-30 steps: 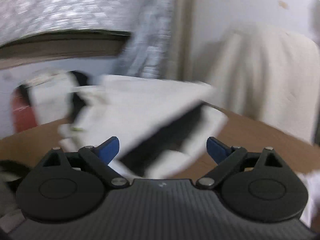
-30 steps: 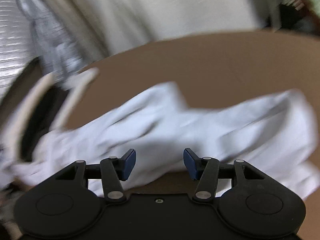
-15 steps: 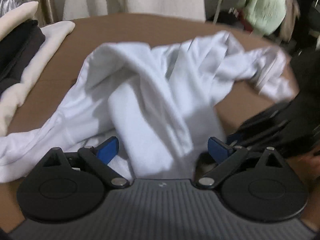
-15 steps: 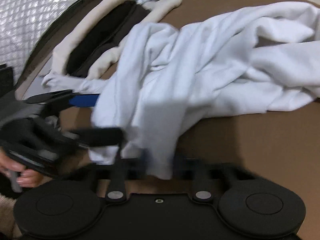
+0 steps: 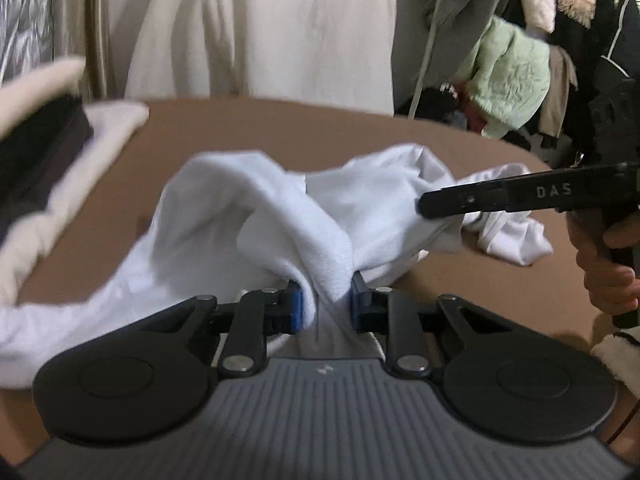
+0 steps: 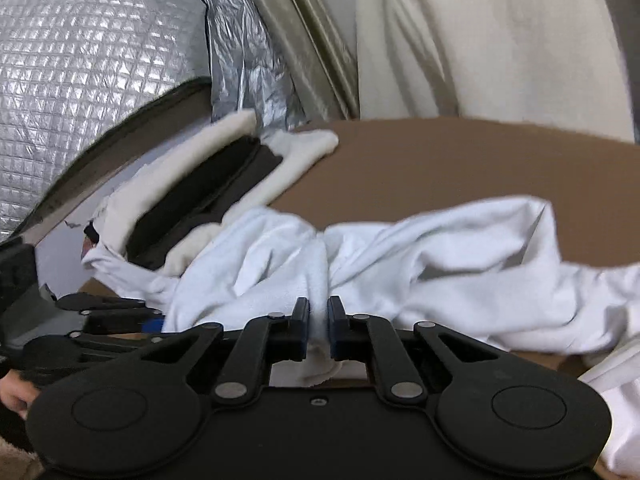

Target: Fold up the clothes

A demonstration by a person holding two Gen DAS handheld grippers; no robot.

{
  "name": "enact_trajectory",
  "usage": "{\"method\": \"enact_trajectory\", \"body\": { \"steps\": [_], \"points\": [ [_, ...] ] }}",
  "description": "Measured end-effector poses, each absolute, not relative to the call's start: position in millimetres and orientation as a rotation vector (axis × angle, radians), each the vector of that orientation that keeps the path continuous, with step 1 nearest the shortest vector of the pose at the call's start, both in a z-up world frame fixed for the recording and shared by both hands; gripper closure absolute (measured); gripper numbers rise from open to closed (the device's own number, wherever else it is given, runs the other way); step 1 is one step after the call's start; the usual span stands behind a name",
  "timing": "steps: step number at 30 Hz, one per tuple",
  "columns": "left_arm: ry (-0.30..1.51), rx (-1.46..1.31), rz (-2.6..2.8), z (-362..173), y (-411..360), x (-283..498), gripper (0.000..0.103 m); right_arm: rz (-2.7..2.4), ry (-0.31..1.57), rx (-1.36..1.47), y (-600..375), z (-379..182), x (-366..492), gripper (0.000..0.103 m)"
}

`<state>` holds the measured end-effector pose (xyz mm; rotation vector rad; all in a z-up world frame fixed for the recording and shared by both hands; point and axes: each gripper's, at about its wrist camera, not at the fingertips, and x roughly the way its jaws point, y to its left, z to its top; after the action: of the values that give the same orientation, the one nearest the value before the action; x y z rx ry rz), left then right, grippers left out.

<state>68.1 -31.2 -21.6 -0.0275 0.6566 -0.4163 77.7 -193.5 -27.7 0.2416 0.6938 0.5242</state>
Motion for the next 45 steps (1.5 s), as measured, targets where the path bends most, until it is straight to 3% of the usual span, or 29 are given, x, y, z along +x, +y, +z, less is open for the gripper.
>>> {"method": "enact_trajectory", "body": {
  "steps": [8, 11, 16, 19, 22, 24, 26, 28, 32, 36, 40, 45],
  "points": [
    [0.683, -0.052, -0.386, -29, -31, 77, 0.086, 0.553, 0.719, 0.212, -188, -25, 75, 0.092],
    [0.652, 0.002, -0.415, -2, -33, 97, 0.086, 0.552, 0.781, 0.211, -186, -30, 82, 0.092],
    [0.527, 0.090, -0.375, 81, -31, 192, 0.086, 0.546, 0.584, 0.036, -181, 36, 126, 0.092],
    [0.525, -0.008, -0.278, 108, -13, 279, 0.077, 0.479, 0.426, 0.033, -190, 79, 184, 0.088],
    [0.600, -0.115, -0.137, 100, 14, 342, 0.048, 0.329, 0.442, 0.079, -200, 94, 233, 0.069],
    [0.609, -0.089, -0.071, 79, 23, 331, 0.048, 0.245, 0.469, 0.108, -209, 90, 235, 0.067],
    [0.621, 0.002, -0.119, 51, 26, 297, 0.039, 0.269, 0.511, 0.116, -222, 74, 215, 0.050],
    [0.646, 0.060, -0.108, 18, 28, 251, 0.033, 0.286, 0.605, 0.086, -235, 45, 185, 0.050],
    [0.671, -0.025, -0.128, -25, 37, 162, 0.033, 0.292, 0.762, 0.098, -265, -16, 122, 0.050],
    [0.688, -0.029, -0.155, -31, 19, 109, 0.033, 0.262, 0.841, 0.144, -285, -52, 93, 0.050],
    [0.644, 0.107, -0.278, -22, -21, 88, 0.029, 0.228, 0.813, 0.186, -289, -44, 95, 0.050],
    [0.723, 0.316, -0.400, -52, -63, 79, 0.029, 0.151, 0.734, 0.221, -319, -20, 95, 0.047]
  ]
}}
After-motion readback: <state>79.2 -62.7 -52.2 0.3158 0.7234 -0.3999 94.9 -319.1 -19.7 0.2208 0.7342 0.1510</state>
